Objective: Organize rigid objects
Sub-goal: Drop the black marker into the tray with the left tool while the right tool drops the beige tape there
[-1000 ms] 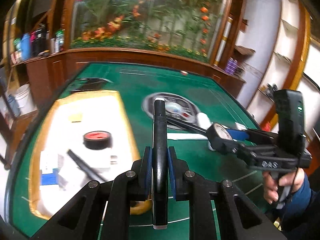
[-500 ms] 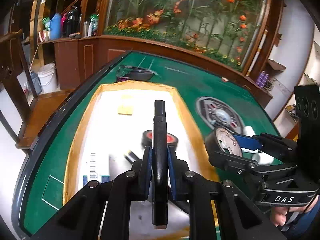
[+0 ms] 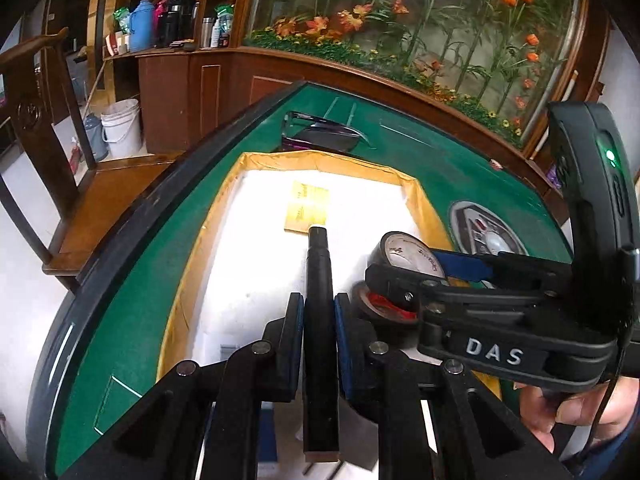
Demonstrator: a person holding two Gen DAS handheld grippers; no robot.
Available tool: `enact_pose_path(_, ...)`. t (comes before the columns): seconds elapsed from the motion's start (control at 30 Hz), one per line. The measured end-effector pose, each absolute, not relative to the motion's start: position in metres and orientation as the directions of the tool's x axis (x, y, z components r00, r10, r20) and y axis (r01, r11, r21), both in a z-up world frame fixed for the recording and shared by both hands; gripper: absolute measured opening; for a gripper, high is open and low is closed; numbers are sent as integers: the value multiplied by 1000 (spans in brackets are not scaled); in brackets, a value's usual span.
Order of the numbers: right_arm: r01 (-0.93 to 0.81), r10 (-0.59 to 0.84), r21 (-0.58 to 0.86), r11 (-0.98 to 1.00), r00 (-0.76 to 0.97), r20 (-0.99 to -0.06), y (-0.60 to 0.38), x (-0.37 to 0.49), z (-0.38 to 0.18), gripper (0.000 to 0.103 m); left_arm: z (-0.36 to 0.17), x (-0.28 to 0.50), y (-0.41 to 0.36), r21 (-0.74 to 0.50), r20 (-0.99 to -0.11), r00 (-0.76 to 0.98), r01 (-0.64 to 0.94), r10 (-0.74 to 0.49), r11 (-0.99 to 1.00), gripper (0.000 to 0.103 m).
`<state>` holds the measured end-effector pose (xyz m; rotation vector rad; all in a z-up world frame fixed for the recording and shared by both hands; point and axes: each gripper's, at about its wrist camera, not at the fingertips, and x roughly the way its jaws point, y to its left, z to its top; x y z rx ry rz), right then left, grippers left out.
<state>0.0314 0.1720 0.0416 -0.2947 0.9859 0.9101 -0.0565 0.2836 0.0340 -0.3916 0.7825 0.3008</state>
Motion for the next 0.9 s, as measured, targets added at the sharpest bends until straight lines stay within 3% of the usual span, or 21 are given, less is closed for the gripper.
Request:
enact_pose_path(0.33,-739,496,212,640,186,-848,197,57,33,58,26,-47,301,-270,-749,655,-435,96,859,16)
enact_pose_path(0.4,-739,497,215,639,183,-848,200,59,33,58,28,-48,301,-273,-749,656,-436,95,857,32)
enact_pose_path(0.47,-744,500,216,632,178,-848,200,59,33,60,31,-52,300,-278,-737,668,-436,101,856,57)
enact_pose_path(0.5,-747,502,216,629,178,-846,199,58,34,61,32,-54,299,-277,-732,673,-438,108,856,61)
enact_pose_path(0.6,-748,506,214,629,184,-843,195,56,39,70,39,-58,297,-279,-723,682,-434,110,856,62)
enact_pose_path(0.9,-760,648,301,577,201,-735,128,37,71,71,70,-82,257,-263,-661,742,-369,112,891,66)
